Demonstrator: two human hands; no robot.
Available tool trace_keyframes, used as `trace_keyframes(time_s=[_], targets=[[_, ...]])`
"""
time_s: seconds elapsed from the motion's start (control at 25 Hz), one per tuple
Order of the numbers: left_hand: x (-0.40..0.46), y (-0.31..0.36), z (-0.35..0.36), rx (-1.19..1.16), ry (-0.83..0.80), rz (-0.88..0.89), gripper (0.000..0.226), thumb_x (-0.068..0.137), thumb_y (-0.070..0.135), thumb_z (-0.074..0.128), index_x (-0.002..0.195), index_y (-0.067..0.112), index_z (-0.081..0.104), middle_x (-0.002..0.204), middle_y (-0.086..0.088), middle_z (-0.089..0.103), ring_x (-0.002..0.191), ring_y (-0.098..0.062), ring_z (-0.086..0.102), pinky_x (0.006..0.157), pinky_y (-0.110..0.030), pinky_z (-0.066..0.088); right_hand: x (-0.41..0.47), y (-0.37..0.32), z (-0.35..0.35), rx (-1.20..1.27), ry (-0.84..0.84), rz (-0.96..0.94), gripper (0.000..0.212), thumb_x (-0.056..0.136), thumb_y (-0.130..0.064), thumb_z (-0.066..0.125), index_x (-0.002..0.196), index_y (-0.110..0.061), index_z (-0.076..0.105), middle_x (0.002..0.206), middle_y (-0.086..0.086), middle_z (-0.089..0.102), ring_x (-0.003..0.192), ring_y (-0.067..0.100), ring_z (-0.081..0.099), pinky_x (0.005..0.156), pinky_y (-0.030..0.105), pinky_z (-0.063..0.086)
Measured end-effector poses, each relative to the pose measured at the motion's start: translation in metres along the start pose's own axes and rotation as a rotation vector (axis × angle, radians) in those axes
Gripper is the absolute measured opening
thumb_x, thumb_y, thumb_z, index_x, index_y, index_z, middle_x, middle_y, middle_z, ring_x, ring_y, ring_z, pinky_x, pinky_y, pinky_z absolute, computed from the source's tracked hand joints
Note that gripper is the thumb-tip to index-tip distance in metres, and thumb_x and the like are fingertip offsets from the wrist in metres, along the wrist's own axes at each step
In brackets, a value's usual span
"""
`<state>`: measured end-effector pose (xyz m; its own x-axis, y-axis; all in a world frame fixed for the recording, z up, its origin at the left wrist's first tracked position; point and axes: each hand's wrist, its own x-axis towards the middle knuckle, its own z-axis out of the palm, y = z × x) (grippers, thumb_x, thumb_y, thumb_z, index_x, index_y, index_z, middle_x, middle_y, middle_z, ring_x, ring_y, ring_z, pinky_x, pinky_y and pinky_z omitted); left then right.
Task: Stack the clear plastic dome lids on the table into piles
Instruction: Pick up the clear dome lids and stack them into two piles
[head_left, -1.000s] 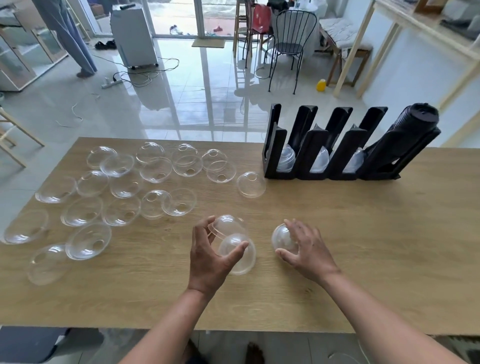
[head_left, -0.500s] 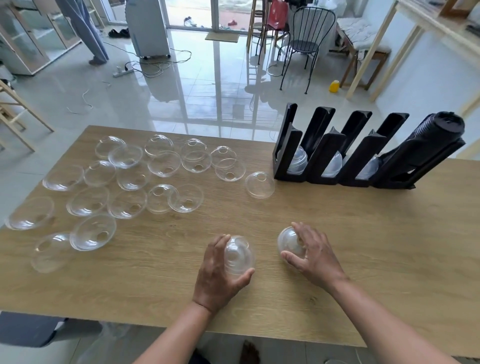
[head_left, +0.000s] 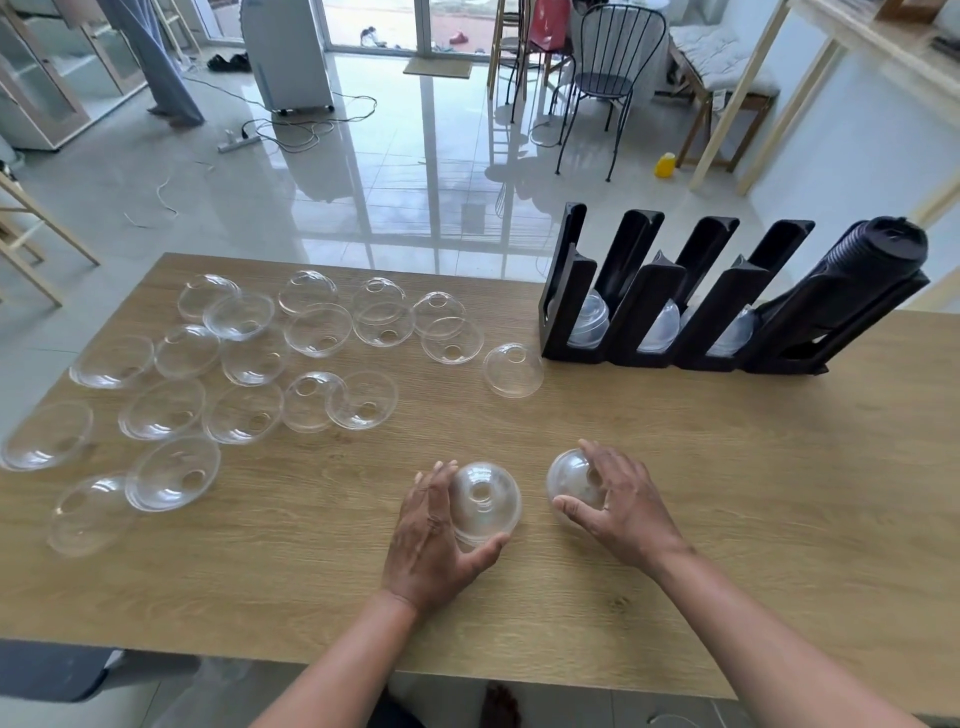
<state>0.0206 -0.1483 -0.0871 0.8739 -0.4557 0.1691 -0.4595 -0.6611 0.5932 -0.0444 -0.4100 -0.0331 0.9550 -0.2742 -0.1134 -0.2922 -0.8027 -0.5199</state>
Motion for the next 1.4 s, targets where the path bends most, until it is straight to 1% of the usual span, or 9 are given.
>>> trace_keyframes(time_s=[0.2, 0.36, 0.48, 0.68, 0.92, 1.08, 1.2, 1.28, 1.4], targets=[[0.007, 0.000, 0.001, 0.018, -0.023, 0.009, 0.100, 0.071, 0.082, 0.062, 0.144, 0.021, 0.034, 0.147, 0.003, 0.048, 0.145, -0.016, 0.032, 0.123, -0.034, 0.011, 0.005, 0.001, 0.000, -0.011, -0.012, 0.004, 0.087, 0.079, -0.067, 0.066, 0.151, -0.030, 0.034, 0.145, -0.005, 0.048, 0.128, 0.019, 0.041, 0.107, 0.041, 0.040], [0.022, 0.008, -0.001, 0.025, -0.045, 0.014, 0.112, 0.067, 0.076, 0.069, 0.152, 0.020, 0.022, 0.148, -0.001, 0.046, 0.142, -0.019, 0.036, 0.124, -0.041, 0.012, 0.010, -0.002, 0.000, -0.031, -0.009, 0.006, 0.089, 0.078, -0.069, 0.066, 0.151, -0.028, 0.035, 0.143, -0.005, 0.051, 0.127, 0.018, 0.041, 0.107, 0.039, 0.040], [0.035, 0.017, -0.003, -0.025, -0.034, 0.004, 0.122, 0.064, 0.077, 0.070, 0.156, 0.022, 0.014, 0.152, -0.001, 0.040, 0.137, -0.018, 0.039, 0.118, -0.047, 0.030, 0.008, -0.001, 0.000, 0.011, -0.005, 0.041, 0.100, 0.072, -0.075, 0.068, 0.152, -0.024, 0.033, 0.144, -0.003, 0.050, 0.130, 0.017, 0.041, 0.108, 0.039, 0.041], [0.061, 0.033, -0.003, 0.025, -0.073, 0.077, 0.104, 0.070, 0.070, 0.071, 0.152, 0.023, 0.027, 0.156, -0.003, 0.038, 0.142, -0.020, 0.037, 0.113, -0.043, 0.038, -0.003, 0.000, 0.000, 0.181, 0.081, 0.088, 0.101, 0.058, -0.082, 0.073, 0.138, -0.028, 0.045, 0.127, -0.010, 0.055, 0.117, 0.011, 0.047, 0.096, 0.032, 0.044], [0.072, 0.036, -0.002, 0.041, -0.103, 0.071, 0.084, 0.067, 0.068, 0.072, 0.137, 0.035, 0.039, 0.133, 0.013, 0.055, 0.114, -0.012, 0.056, 0.092, -0.038, 0.051, -0.003, 0.001, 0.001, 0.204, 0.095, 0.103, 0.102, 0.057, -0.080, 0.076, 0.138, -0.025, 0.049, 0.127, -0.010, 0.057, 0.116, 0.011, 0.047, 0.100, 0.035, 0.044], [0.069, 0.042, -0.015, 0.065, -0.204, 0.032, 0.099, 0.067, 0.069, 0.075, 0.147, 0.035, 0.028, 0.144, 0.010, 0.048, 0.127, -0.014, 0.050, 0.101, -0.040, 0.049, 0.000, -0.002, 0.001, 0.179, 0.092, 0.121, 0.107, 0.055, -0.078, 0.077, 0.140, -0.021, 0.048, 0.134, -0.003, 0.057, 0.122, 0.016, 0.046, 0.104, 0.041, 0.044], [0.056, 0.030, -0.036, -0.021, -0.218, -0.072, 0.110, 0.069, 0.084, 0.063, 0.154, 0.031, 0.018, 0.153, 0.007, 0.039, 0.134, -0.011, 0.042, 0.104, -0.038, 0.047, -0.004, -0.006, -0.005, 0.173, 0.065, 0.142, 0.114, 0.057, -0.074, 0.080, 0.148, -0.019, 0.038, 0.144, 0.003, 0.051, 0.132, 0.022, 0.042, 0.108, 0.044, 0.041], [0.036, 0.009, -0.061, -0.039, -0.077, -0.083, 0.087, 0.081, 0.078, 0.056, 0.150, 0.029, 0.034, 0.149, 0.007, 0.046, 0.133, -0.009, 0.044, 0.104, -0.034, 0.046, -0.010, -0.015, -0.009, 0.152, 0.156, 0.096, 0.109, 0.064, -0.068, 0.080, 0.150, -0.019, 0.036, 0.141, 0.006, 0.052, 0.129, 0.024, 0.043, 0.103, 0.044, 0.043], [0.006, -0.040, -0.103, 0.072, 0.193, -0.067, 0.032, 0.088, 0.035, 0.072, 0.116, 0.021, 0.069, 0.122, 0.006, 0.066, 0.114, -0.012, 0.058, 0.094, -0.039, 0.054, -0.010, -0.044, -0.012, 0.150, 0.374, -0.081, 0.074, 0.075, -0.050, 0.077, 0.135, -0.016, 0.054, 0.128, 0.004, 0.062, 0.115, 0.022, 0.051, 0.092, 0.038, 0.045]])
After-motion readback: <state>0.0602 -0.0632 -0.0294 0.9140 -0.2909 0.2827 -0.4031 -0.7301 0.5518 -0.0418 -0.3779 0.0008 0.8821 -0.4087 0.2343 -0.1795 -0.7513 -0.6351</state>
